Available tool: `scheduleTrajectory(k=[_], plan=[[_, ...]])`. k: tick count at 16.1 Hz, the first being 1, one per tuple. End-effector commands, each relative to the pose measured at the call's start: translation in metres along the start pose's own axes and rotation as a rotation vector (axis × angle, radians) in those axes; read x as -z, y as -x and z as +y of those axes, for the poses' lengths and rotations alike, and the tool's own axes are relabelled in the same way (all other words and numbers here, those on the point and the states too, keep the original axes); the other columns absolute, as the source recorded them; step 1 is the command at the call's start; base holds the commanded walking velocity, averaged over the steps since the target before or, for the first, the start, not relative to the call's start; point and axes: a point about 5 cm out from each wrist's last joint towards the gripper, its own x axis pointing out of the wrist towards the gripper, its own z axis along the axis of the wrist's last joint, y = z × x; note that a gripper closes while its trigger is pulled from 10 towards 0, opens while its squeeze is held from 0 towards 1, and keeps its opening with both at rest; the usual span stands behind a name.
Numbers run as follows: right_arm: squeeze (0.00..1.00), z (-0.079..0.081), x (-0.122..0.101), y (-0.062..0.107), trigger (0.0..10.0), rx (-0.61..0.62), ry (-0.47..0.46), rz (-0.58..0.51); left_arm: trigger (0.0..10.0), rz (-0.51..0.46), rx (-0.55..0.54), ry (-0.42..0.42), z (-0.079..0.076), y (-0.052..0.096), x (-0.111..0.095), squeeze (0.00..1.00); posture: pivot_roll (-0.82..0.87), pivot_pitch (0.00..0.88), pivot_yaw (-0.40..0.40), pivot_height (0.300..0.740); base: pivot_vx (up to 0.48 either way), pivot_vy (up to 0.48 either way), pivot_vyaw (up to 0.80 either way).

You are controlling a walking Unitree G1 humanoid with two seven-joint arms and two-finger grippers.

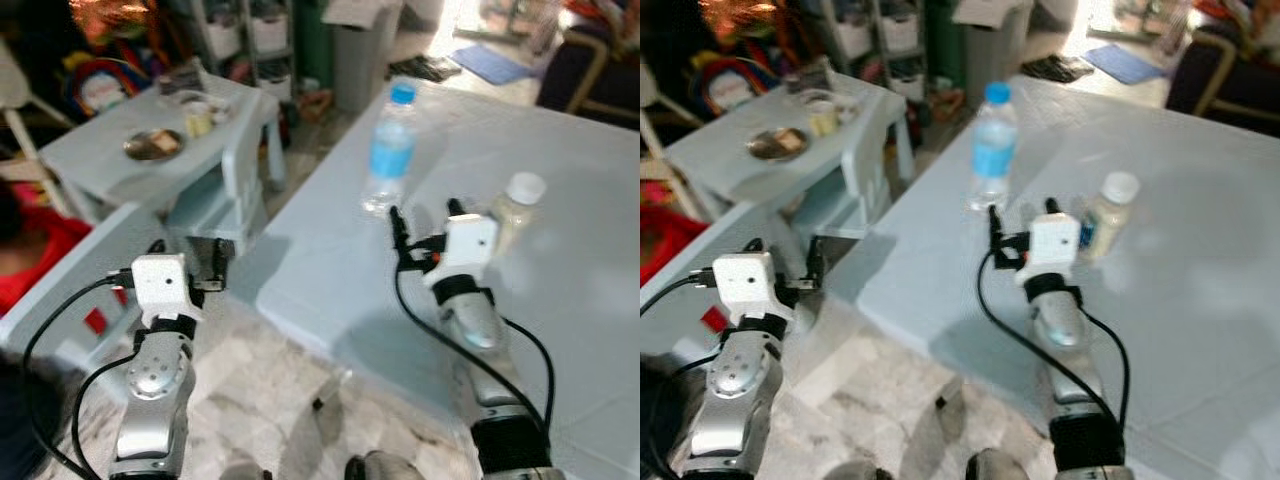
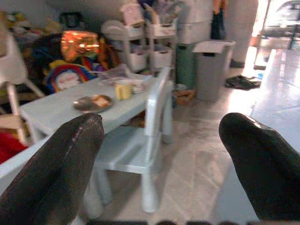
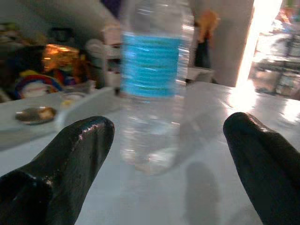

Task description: Restocking fridge

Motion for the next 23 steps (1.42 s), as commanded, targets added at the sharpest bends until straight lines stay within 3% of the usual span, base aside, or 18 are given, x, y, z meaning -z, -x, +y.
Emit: scheduleTrajectory(k=[1, 3, 4, 7, 9, 11, 14, 23], plan=[[0.0, -0.001, -0.008, -0.004, 10.0, -0.022, 0.053, -0.037, 10.0, 0.002, -0.002, -0.007, 0.001, 0.002, 0.0, 0.0, -0.03, 0.077, 0.029, 0.74, 0.0, 0.0, 0.0], [0.0, 0.0, -0.012, -0.009, 10.0, -0.026, 0.066, -0.056, 10.0, 0.008, 0.012, -0.007, -0.003, 0.004, 0.001, 0.0, -0.03, 0.077, 0.03, 0.74, 0.0, 0.0, 0.0], [0.0, 0.001, -0.022, -0.014, 10.0, -0.025, 0.129, -0.109, 10.0, 0.015, 0.021, -0.003, -0.005, 0.006, 0.002, 0.0, -0.03, 0.077, 0.032, 0.74, 0.0, 0.0, 0.0], [0.0, 0.001, -0.031, -0.022, 10.0, -0.089, 0.07, -0.102, 10.0, 0.016, 0.025, -0.004, -0.005, 0.005, 0.003, 0.0, -0.03, 0.079, 0.029, 0.74, 0.0, 0.0, 0.0], [0.0, -0.008, -0.037, -0.032, 10.0, -0.07, 0.035, -0.112, 10.0, 0.014, 0.021, -0.008, -0.004, 0.004, 0.002, 0.0, -0.03, 0.079, 0.029, 0.74, 0.0, 0.0, 0.0], [0.0, -0.017, -0.045, -0.045, 10.0, -0.063, 0.101, -0.131, 10.0, 0.011, 0.025, -0.016, -0.003, 0.004, 0.001, 0.0, -0.02, 0.08, 0.032, 0.74, 0.0, 0.0, 0.0], [0.0, -0.026, -0.057, -0.057, 10.0, -0.044, 0.111, -0.154, 10.0, 0.002, 0.012, -0.021, 0.001, 0.005, 0.0, 0.0, 0.01, 0.073, 0.013, 0.74, 0.0, 0.0, 0.0], [0.0, -0.03, -0.076, -0.075, 10.0, -0.036, 0.114, -0.217, 10.0, 0.005, 0.002, -0.029, 0.004, 0.005, 0.0, 0.0, 0.02, 0.069, 0.017, 0.74, 0.0, 0.0, 0.0]])
